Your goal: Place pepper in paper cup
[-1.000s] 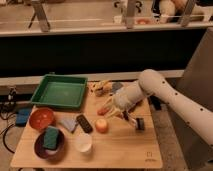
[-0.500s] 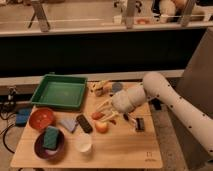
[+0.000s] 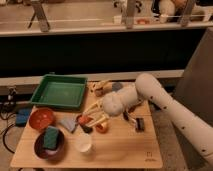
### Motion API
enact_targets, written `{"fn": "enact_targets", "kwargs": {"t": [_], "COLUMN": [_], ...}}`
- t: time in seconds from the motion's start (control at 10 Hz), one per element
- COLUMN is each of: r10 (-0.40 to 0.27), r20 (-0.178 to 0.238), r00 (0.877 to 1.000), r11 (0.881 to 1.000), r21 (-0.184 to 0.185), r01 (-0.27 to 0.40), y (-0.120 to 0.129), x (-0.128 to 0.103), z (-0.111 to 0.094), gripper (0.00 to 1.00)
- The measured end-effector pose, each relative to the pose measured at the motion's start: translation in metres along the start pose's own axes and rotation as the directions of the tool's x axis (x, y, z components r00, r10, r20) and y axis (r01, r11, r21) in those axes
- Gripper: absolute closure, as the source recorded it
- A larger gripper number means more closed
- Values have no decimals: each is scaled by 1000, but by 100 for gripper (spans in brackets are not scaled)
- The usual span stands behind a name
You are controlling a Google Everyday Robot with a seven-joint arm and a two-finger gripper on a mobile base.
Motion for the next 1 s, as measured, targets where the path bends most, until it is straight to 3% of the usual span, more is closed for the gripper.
{"fn": "enact_targets", "kwargs": {"t": [0.4, 0.6, 1.0], "r10": [-58, -54, -37], "r20": [19, 41, 88], "r00": [998, 998, 995], "r11": [995, 991, 985], "r21": [-78, -120, -163], "r01": [59, 58, 51], "y": [-6, -9, -12], "x": [-15, -5, 18], "z": [37, 56, 78], "gripper": [100, 100, 100]}}
